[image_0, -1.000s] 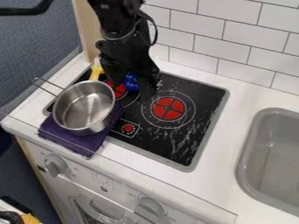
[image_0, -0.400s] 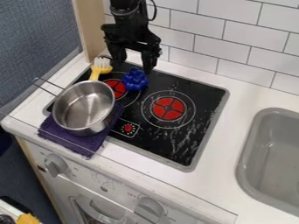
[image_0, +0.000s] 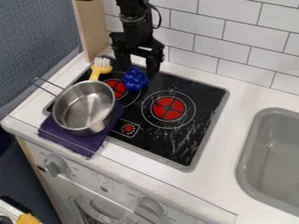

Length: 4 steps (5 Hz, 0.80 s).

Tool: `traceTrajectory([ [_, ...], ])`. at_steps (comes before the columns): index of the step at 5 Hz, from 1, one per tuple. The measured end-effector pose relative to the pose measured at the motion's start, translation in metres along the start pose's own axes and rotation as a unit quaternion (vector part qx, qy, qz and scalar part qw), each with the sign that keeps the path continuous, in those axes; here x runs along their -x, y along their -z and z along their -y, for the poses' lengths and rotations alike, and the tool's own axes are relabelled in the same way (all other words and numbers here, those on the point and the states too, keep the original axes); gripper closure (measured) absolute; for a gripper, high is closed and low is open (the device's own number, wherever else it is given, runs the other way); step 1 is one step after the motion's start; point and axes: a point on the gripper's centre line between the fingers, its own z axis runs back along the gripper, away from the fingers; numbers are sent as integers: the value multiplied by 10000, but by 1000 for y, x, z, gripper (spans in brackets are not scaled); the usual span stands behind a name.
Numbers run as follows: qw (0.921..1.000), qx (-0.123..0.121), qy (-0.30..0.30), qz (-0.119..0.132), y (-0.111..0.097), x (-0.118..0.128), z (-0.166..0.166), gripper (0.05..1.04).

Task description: Move the blue object to the bottom right of the stove

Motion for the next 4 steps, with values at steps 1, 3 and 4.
traceTrajectory([
  [1, 9997, -55, 36, -233, 7, -3, -3, 83],
  [3, 9948, -272, 305, -929, 25, 0, 7, 84],
  [4, 9938, -295, 369, -1010, 27, 4, 9, 134],
])
